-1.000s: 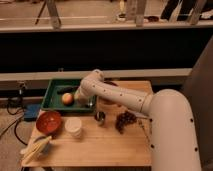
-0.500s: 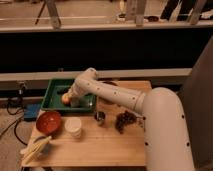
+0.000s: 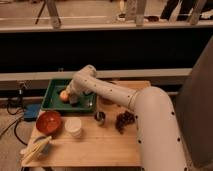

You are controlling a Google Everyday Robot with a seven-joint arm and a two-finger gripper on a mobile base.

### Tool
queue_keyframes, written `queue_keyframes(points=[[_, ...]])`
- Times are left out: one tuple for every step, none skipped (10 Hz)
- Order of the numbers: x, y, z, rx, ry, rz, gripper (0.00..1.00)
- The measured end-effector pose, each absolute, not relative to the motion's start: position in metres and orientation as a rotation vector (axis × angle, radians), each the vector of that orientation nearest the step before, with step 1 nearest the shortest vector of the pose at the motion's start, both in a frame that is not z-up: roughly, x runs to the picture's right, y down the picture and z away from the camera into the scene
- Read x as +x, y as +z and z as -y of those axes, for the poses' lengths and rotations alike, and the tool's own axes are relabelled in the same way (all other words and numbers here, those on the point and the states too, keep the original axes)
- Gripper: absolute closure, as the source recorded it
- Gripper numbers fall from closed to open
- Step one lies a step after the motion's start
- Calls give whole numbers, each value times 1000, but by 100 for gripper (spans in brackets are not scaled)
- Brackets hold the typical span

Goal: Wipe tray with eraser

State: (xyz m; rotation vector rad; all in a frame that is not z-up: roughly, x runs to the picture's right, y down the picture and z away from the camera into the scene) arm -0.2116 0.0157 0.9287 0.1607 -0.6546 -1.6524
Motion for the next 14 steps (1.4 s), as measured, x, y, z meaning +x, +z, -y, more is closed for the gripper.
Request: queue_keyframes(points=[[-209, 934, -14, 153, -1650, 646, 98], [-201, 941, -14, 141, -1643, 634, 98], [-192, 943, -15, 131, -1631, 626, 98], [-183, 945, -17, 121, -1620, 618, 98], [-169, 946, -22, 103, -1601, 607, 98], [-162, 946, -24, 93, -1592, 599, 98], [-148, 944, -27, 76, -1578, 582, 98], [-137, 942, -29, 63, -1570, 568, 98], [-129, 940, -31, 52, -1567, 555, 98], [-127, 936, -34, 46, -1564, 553, 98], [-126, 932, -37, 45, -1567, 556, 98], [-130, 926, -41, 50, -1574, 565, 98], [-135, 922, -43, 56, -1580, 573, 98], [-142, 919, -45, 62, -1588, 586, 98]])
